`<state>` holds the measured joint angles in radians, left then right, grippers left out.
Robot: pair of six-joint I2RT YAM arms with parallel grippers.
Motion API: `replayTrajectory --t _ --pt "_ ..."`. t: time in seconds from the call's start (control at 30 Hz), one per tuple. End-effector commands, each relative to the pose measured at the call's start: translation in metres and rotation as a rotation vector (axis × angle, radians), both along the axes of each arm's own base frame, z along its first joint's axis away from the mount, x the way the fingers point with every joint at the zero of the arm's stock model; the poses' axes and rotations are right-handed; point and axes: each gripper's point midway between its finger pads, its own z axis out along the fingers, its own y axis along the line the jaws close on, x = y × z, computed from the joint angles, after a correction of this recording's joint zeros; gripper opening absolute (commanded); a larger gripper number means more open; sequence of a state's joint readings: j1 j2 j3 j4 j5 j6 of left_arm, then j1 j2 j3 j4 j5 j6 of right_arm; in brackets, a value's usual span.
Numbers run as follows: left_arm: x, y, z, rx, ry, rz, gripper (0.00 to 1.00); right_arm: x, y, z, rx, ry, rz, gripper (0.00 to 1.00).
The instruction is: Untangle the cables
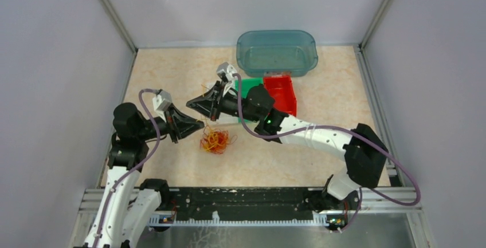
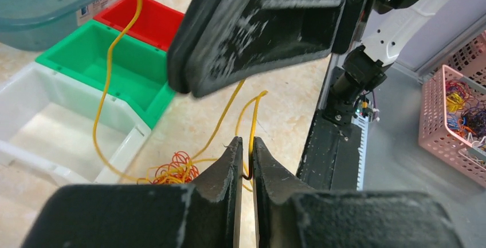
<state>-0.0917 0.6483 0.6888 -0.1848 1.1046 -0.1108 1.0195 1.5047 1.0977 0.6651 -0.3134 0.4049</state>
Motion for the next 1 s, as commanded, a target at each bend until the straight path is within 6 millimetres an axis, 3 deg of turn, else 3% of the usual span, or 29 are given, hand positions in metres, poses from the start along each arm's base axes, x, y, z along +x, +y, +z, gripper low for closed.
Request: replayTrajectory --t 0.0,0.1,0.23,0.4,0.47,0.57,0.8,0.87,0.97 --pt "-0.007 -0.005 0.019 -0.06 -0.033 -0.025 0.16 -0.013 0.018 0.036 0.09 -0.025 0.059 0.0" --pt "0.005 -0.001 0.022 -0.064 -0.039 0.044 0.14 -0.019 0.028 0.036 0.089 -0.025 0.08 0.0" --pt "0.011 0.001 0.027 -0.075 -0.055 0.078 0.22 -0.024 0.035 0.037 0.101 -0.008 0.098 0.0" --pt "0.019 0.007 0.013 -0.046 -0.04 0.145 0.22 -0.025 0.034 0.039 0.111 0.004 0.095 0.0" --pt "0.019 0.008 0.006 -0.034 -0.044 0.157 0.29 -0.025 0.032 0.042 0.124 0.011 0.088 0.0" --pt "0.019 0.012 0.001 -0.036 -0.064 0.189 0.28 -0.025 0.03 0.044 0.134 0.02 0.084 0.0" --pt "0.014 0.004 0.011 -0.084 -0.034 0.125 0.39 -0.032 0.027 0.051 0.161 0.061 0.124 0.0" --pt "0.012 0.001 0.019 -0.083 -0.015 0.094 0.32 -0.035 0.028 0.05 0.153 0.076 0.141 0.0" --pt "0.01 0.001 0.03 -0.083 -0.029 0.084 0.01 -0.04 0.031 0.047 0.127 0.095 0.177 0.0"
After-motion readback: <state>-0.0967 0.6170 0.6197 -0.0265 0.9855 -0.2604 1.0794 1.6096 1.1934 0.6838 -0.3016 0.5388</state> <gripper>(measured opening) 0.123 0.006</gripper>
